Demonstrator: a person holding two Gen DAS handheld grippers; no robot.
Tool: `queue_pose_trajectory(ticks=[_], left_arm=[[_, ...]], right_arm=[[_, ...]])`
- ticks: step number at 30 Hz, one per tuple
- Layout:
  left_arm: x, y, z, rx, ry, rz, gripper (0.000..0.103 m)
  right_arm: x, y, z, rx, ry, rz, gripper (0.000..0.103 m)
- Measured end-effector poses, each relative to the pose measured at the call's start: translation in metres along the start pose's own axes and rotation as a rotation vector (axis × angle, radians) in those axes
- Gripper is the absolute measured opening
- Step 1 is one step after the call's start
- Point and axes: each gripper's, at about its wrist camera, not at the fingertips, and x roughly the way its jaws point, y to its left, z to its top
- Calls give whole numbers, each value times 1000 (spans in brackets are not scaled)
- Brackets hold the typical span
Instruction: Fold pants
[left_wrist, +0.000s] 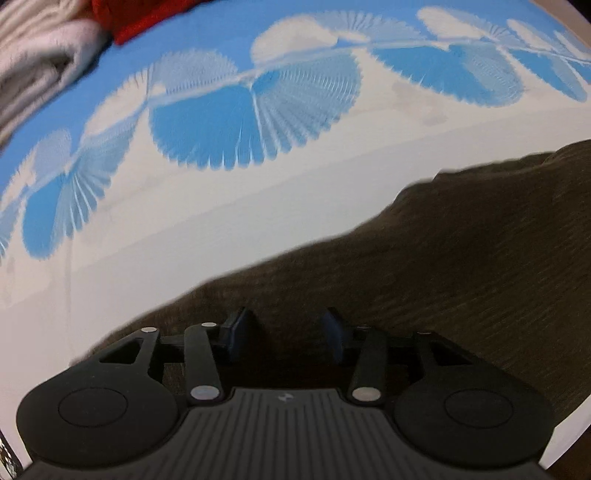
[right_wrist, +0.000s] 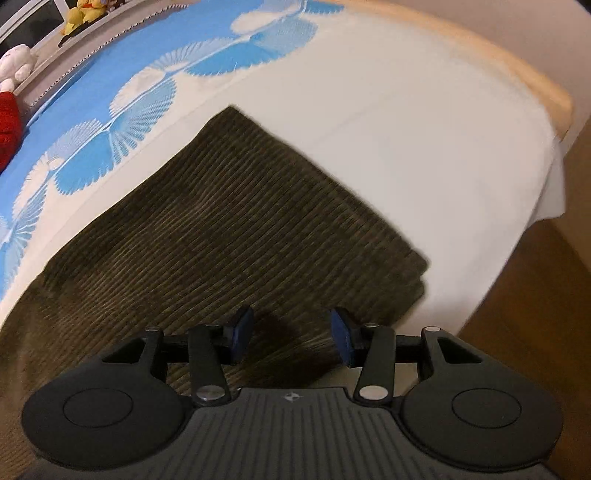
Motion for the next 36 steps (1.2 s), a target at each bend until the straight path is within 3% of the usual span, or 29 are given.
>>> queue_pose_trajectory(ticks=[5, 8, 11, 14, 15, 17, 19, 22, 27, 32, 36], left_arm=[[-45, -14, 10, -21, -92, 6, 54], [-93, -21, 12, -67, -198, -8, 64], [-139, -26, 2, -167, -307, -101, 69], [-154, -43, -17, -235, -386, -186, 77], [-150, -53, -24, -221, -382, -184, 77], [-131, -81, -29, -117, -306, -82, 75], [-122, -99, -28, -21, -303, -12, 75], [-120, -101, -22, 2, -335, -10, 76], [-113, -94, -16, -51, -310, -48, 77], [-112, -102, -22, 27, -309, -35, 78], [-110, -98, -24, 34, -309, -26, 78]], right_arm=[[-10, -16, -1, 91, -41, 5, 50], [-17, -26, 0, 166, -68, 18, 50], [-29, -42, -3, 283, -125, 29, 51], [-37, -64, -10, 423, -152, 80, 53], [-37, -68, -12, 452, -150, 98, 53], [-34, -76, -14, 492, -137, 122, 54], [-30, -80, -14, 505, -128, 125, 55], [-23, -84, -16, 527, -100, 122, 56], [-1, -85, -13, 573, -46, 131, 56], [10, -75, -7, 546, -57, 92, 56], [13, -70, -5, 530, -74, 52, 28]])
